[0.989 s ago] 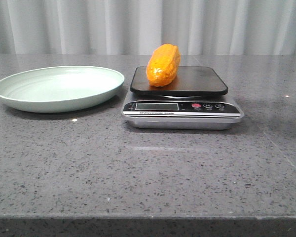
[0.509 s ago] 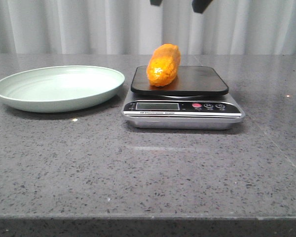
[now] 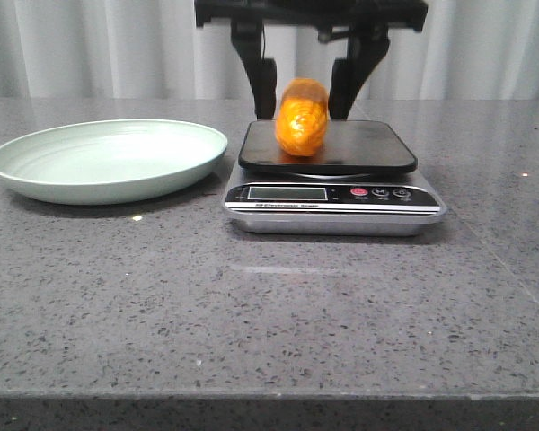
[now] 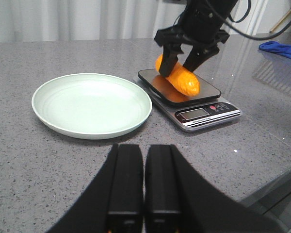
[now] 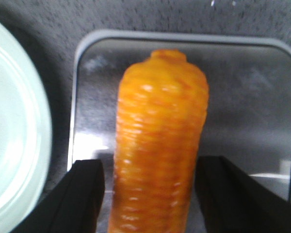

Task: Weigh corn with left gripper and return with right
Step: 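Lower the right gripper over the corn on the scale and close, then lift the corn with the right gripper and carry it toward the plate, then lower the corn onto the plate, open the right gripper, withdraw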

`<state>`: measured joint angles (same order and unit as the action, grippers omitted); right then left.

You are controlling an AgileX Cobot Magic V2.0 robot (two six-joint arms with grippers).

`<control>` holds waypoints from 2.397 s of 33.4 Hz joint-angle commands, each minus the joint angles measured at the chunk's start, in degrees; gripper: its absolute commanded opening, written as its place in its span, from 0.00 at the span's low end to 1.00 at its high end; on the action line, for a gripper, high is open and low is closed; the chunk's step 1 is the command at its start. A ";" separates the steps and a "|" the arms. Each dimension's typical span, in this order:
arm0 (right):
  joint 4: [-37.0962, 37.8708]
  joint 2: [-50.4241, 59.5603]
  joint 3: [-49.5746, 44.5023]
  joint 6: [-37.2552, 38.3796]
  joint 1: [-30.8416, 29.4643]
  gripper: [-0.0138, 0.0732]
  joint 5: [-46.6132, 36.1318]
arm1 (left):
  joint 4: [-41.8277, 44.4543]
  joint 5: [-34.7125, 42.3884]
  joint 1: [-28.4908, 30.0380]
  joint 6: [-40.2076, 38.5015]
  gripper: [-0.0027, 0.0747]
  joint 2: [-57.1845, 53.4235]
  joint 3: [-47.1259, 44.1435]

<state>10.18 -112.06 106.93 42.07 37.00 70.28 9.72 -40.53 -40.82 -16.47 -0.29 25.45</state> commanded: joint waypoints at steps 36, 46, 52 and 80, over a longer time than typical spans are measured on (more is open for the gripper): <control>-2.03 -5.87 12.18 -9.33 11.22 0.58 -22.75 | -0.18 4.50 0.16 0.04 0.21 -0.26 1.39; -1.89 -6.60 12.71 -9.33 11.11 0.86 -22.48 | -0.18 4.50 0.16 0.04 0.21 -0.26 1.39; -1.36 -5.03 15.97 -9.38 10.46 0.86 -18.53 | -0.18 4.50 0.16 0.04 0.21 -0.26 1.39; 5.27 33.31 -7.16 -23.61 -3.75 0.86 -7.77 | -0.18 4.50 0.16 0.04 0.21 -0.26 1.39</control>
<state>13.92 -86.29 104.32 19.47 33.58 68.89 9.62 -40.53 -40.82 -16.47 -0.29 25.45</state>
